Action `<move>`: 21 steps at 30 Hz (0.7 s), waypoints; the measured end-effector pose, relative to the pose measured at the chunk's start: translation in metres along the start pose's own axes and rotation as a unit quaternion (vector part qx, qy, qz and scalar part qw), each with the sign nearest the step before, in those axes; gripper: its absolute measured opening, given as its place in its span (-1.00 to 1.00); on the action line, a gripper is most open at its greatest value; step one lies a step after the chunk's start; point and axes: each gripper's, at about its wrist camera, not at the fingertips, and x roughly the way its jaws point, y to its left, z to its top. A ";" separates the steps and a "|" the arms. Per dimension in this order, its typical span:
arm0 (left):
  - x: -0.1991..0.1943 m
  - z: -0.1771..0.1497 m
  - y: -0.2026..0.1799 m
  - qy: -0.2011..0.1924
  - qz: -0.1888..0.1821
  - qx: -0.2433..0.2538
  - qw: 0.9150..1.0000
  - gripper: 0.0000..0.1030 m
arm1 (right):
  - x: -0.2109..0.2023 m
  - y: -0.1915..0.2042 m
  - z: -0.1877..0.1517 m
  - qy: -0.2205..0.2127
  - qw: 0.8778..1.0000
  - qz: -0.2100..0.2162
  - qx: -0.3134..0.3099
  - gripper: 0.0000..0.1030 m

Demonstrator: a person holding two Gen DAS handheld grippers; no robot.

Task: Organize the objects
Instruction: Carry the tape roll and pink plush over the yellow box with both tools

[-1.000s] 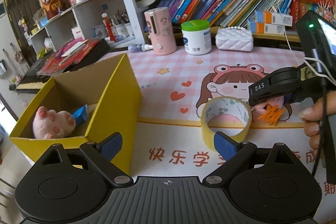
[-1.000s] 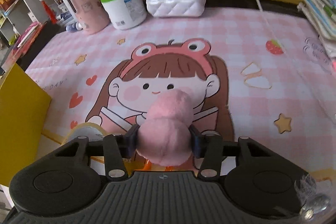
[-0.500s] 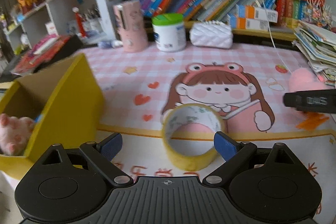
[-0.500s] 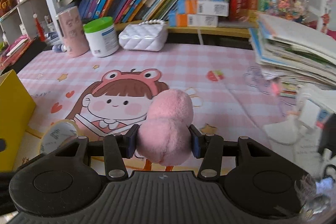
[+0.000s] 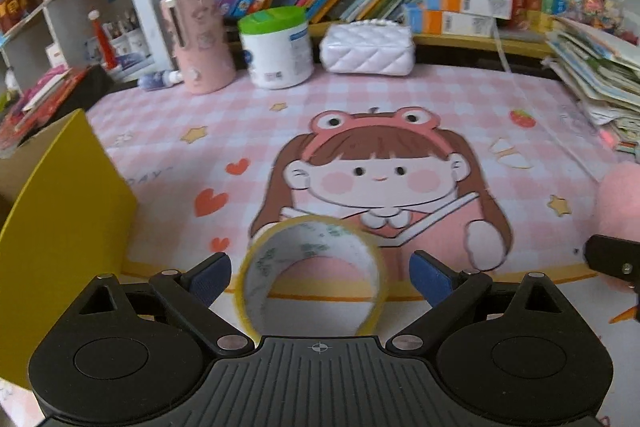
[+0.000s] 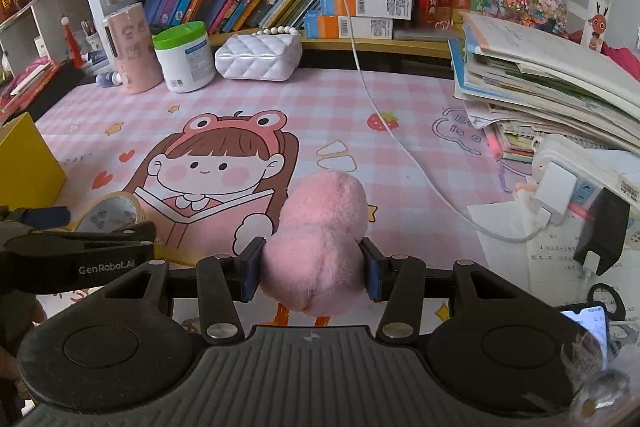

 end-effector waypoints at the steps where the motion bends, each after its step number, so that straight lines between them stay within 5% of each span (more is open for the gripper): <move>1: 0.001 0.000 -0.003 0.003 0.000 0.007 1.000 0.89 | 0.000 -0.001 0.000 0.001 1.000 -0.001 0.001 -0.10; 15: 0.007 -0.006 -0.003 -0.004 0.046 0.035 0.998 0.93 | -0.004 0.004 -0.004 0.002 1.000 0.008 -0.013 -0.10; 21: 0.018 -0.012 -0.008 0.026 0.065 0.059 0.996 0.93 | -0.005 0.004 -0.005 0.005 1.000 0.008 -0.013 -0.10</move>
